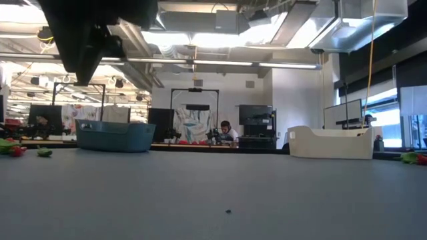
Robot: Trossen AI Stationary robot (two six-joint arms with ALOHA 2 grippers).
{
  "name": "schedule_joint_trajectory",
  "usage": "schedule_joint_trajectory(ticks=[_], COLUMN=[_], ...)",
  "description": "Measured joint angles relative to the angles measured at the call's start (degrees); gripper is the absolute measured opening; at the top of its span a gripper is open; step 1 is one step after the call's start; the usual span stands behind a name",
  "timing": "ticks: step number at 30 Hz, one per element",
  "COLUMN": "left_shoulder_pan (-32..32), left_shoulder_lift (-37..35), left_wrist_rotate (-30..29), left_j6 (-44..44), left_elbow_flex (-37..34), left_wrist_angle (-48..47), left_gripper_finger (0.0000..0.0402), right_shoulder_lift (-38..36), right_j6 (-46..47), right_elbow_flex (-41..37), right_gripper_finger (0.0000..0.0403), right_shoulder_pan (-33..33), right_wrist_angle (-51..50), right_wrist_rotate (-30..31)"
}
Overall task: Sort produce into baskets
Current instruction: Put the brown mushroom into the black bin
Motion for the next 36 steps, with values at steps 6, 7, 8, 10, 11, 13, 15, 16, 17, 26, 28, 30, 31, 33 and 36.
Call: schedule_joint_trajectory(ticks=[6,7,8,10,11,13,15,16,17,26,28,30,31,33,36], left_shoulder_pan=[0.3,0.3,0.3,0.3,0.3,0.3,0.5,0.7,1.1,2.6,2.6,2.6,2.6,2.6,2.6], left_shoulder_lift=[0.0,0.0,0.0,0.0,0.0,0.0,0.0,0.0,0.0,0.0,0.0,0.2,0.3,0.3,0.3], left_wrist_rotate=[0.0,0.0,0.0,0.0,0.0,0.0,-0.2,-0.2,-0.2,-3.1,-4.6,-4.9,-4.9,-4.9,-5.0], left_j6=[0.8,1.1,1.6,2.5,2.9,3.6,3.8,3.8,3.8,9.1,11.0,13.1,14.1,15.3,15.9], left_elbow_flex=[-0.3,-0.3,-0.3,-0.3,-0.3,-0.3,-0.3,-0.3,-0.3,-0.3,-0.3,-0.3,-0.3,-0.3,-0.3], left_wrist_angle=[0.0,0.0,0.0,0.0,0.0,0.0,0.2,0.7,1.6,17.4,22.3,26.2,27.6,28.9,29.5], left_gripper_finger=[0.0131,0.0131,0.0131,0.0131,0.0131,0.0131,0.0131,0.0131,0.0131,0.0131,0.0131,0.0131,0.0131,0.0131,0.0131], right_shoulder_lift=[0.0,0.0,0.0,0.0,0.0,-0.5,-1.4,-2.1,-2.8,-6.8,-6.1,-4.7,-3.8,-1.7,2.0], right_j6=[0.0,0.0,-0.1,-0.2,-0.3,-0.2,-0.1,-0.1,-0.1,-10.2,-16.4,-22.7,-26.0,-32.3,-40.5], right_elbow_flex=[0.0,0.0,0.0,0.0,0.0,0.0,0.0,0.0,0.0,0.1,0.1,0.1,0.1,0.1,0.1], right_gripper_finger=[0.0127,0.0138,0.0146,0.016,0.0164,0.017,0.0171,0.0172,0.0172,0.0172,0.0172,0.0172,0.0172,0.0172,0.0172], right_shoulder_pan=[0.0,0.0,0.0,0.0,0.0,0.0,0.0,0.0,0.0,-8.4,-12.3,-16.1,-17.7,-20.9,-24.3], right_wrist_angle=[1.9,1.7,1.7,1.7,1.7,2.1,3.8,4.7,5.5,7.1,7.4,8.2,9.3,12.3,17.6], right_wrist_rotate=[-4.3,-4.7,-4.7,-4.8,-5.0,-6.2,-6.7,-6.7,-6.7,9.9,10.4,10.5,10.5,10.5,9.4])
